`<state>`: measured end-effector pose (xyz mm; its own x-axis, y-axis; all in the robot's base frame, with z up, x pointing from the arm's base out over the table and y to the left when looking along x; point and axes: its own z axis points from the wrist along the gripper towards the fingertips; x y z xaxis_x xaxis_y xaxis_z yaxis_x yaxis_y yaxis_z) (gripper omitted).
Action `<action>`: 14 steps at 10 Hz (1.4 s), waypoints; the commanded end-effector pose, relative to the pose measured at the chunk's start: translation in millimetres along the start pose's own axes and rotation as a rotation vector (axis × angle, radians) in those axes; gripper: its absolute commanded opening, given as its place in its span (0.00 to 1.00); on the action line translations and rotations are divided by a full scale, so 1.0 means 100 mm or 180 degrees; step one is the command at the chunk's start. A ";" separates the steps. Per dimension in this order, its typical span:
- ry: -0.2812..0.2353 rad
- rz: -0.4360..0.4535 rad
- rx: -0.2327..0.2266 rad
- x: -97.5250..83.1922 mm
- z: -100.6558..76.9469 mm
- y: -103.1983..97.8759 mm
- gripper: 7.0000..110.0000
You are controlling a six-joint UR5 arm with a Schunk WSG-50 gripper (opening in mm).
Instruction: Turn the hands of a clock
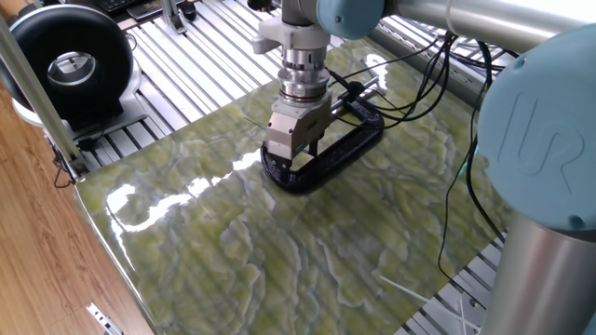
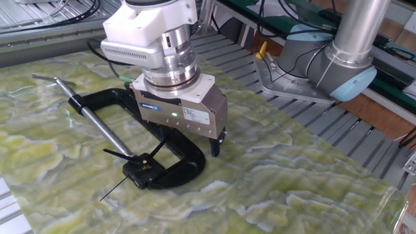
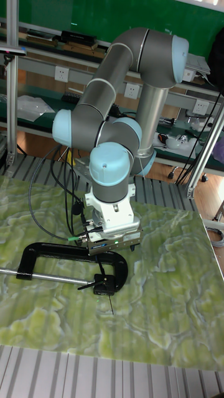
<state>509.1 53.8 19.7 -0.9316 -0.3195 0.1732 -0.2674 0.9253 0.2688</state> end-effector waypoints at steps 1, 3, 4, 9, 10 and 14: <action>0.0011 0.0030 -0.0024 -0.02 -0.03 0.04 0.15; 0.0020 0.0038 -0.0031 -0.03 -0.04 0.06 0.15; 0.0032 0.0047 -0.0039 -0.03 -0.04 0.08 0.15; 0.0082 0.0108 -0.0023 -0.03 -0.03 0.14 0.15; 0.0100 0.0122 -0.0013 -0.03 -0.03 0.14 0.15; 0.0114 0.0161 -0.0017 -0.02 -0.02 0.16 0.15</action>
<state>506.8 65.3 24.0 -0.9311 -0.2910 0.2198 -0.2327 0.9382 0.2562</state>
